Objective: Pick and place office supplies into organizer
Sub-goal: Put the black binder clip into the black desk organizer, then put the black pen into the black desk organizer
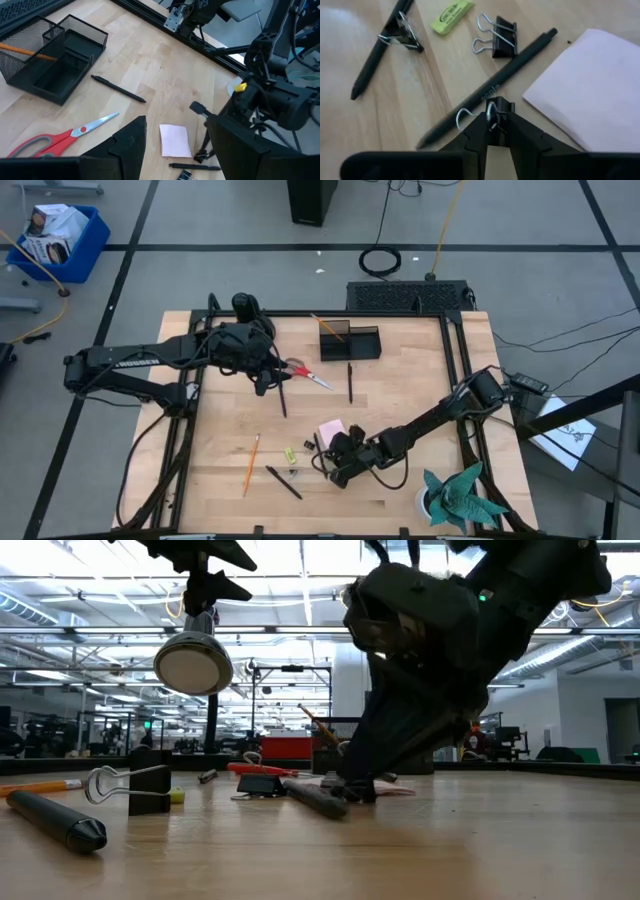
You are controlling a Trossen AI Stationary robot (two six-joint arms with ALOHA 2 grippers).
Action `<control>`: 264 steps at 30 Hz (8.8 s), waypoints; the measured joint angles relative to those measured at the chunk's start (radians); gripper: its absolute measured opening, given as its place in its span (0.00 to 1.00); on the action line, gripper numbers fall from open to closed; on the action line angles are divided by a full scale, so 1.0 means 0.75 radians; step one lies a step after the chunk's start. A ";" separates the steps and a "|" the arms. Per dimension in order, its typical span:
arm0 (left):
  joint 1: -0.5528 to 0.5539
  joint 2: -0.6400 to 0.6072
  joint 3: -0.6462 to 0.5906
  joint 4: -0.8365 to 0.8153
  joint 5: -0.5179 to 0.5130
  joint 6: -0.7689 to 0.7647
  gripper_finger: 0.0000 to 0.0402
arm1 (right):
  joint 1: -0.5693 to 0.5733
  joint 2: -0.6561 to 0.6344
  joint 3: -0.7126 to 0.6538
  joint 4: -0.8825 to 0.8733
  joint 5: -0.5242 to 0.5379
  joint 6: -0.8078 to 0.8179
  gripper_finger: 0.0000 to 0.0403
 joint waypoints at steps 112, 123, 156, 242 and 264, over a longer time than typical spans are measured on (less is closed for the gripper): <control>-0.001 0.000 -0.001 0.030 -0.012 -0.070 0.54 | -1.068 -0.238 0.001 -0.044 -0.103 -0.110 0.22; -0.001 0.000 -0.001 0.030 -0.013 -0.050 0.54 | -1.005 -0.243 0.001 -0.016 -0.215 -0.184 0.28; -0.001 -0.001 -0.001 0.020 -0.011 -0.004 0.54 | -0.694 -0.529 -0.070 -0.629 0.205 0.554 0.16; -0.005 -0.001 -0.001 -0.011 -0.033 0.080 0.54 | -0.547 -0.096 -0.363 0.152 0.380 0.183 0.05; -0.005 -0.001 -0.001 0.126 -0.081 -0.119 0.54 | -0.407 -0.375 -0.365 0.271 0.278 0.053 0.05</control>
